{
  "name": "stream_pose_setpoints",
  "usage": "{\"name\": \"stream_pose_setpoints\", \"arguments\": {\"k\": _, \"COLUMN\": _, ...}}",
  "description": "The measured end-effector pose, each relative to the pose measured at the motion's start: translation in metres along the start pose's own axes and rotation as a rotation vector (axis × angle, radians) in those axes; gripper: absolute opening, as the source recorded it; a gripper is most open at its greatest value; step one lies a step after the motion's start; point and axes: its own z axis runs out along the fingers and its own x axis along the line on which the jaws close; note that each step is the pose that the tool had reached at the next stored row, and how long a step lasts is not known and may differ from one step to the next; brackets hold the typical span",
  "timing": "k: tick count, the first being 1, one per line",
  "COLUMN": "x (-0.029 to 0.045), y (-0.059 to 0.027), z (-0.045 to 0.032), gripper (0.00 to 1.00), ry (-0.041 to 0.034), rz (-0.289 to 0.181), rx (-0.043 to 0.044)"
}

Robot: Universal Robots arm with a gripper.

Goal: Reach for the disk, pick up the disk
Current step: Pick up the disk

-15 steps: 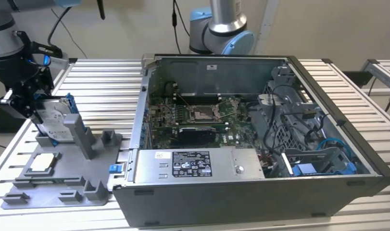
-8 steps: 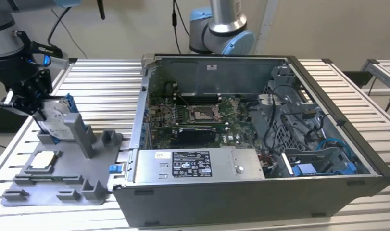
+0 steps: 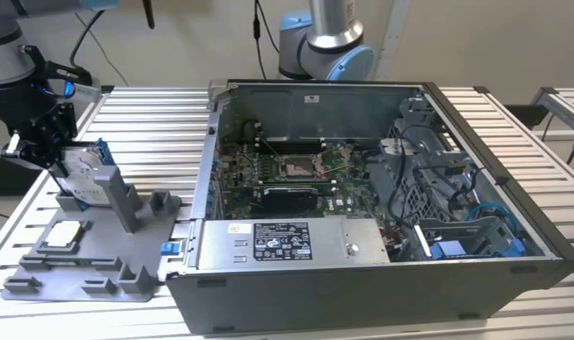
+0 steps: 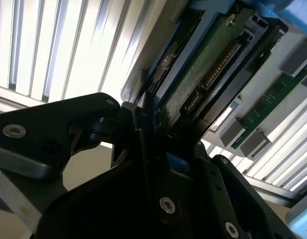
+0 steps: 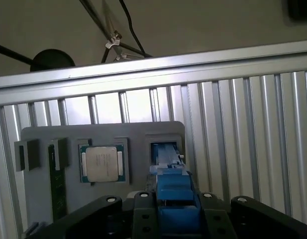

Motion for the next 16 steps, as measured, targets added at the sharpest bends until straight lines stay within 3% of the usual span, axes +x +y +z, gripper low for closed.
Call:
{"name": "stream_pose_setpoints", "arguments": {"k": 5, "x": 0.0000, "y": 0.0000, "z": 0.0000, "gripper": 0.00, "ry": 0.0000, "rz": 0.000, "rx": 0.0000}}
{"name": "stream_pose_setpoints", "arguments": {"k": 8, "x": -0.0001, "y": 0.0000, "z": 0.0002, "gripper": 0.00, "ry": 0.0082, "rz": 0.000, "rx": 0.0014}}
{"name": "stream_pose_setpoints", "arguments": {"k": 13, "x": -0.0001, "y": 0.0000, "z": 0.0000, "gripper": 0.00, "ry": 0.0049, "rz": 0.000, "rx": 0.0007}}
{"name": "stream_pose_setpoints", "arguments": {"k": 15, "x": -0.0001, "y": 0.0000, "z": 0.0000, "gripper": 0.00, "ry": 0.0196, "rz": 0.000, "rx": 0.0026}}
{"name": "stream_pose_setpoints", "arguments": {"k": 16, "x": 0.0000, "y": 0.0000, "z": 0.0001, "gripper": 0.00, "ry": 0.0230, "rz": 0.000, "rx": 0.0032}}
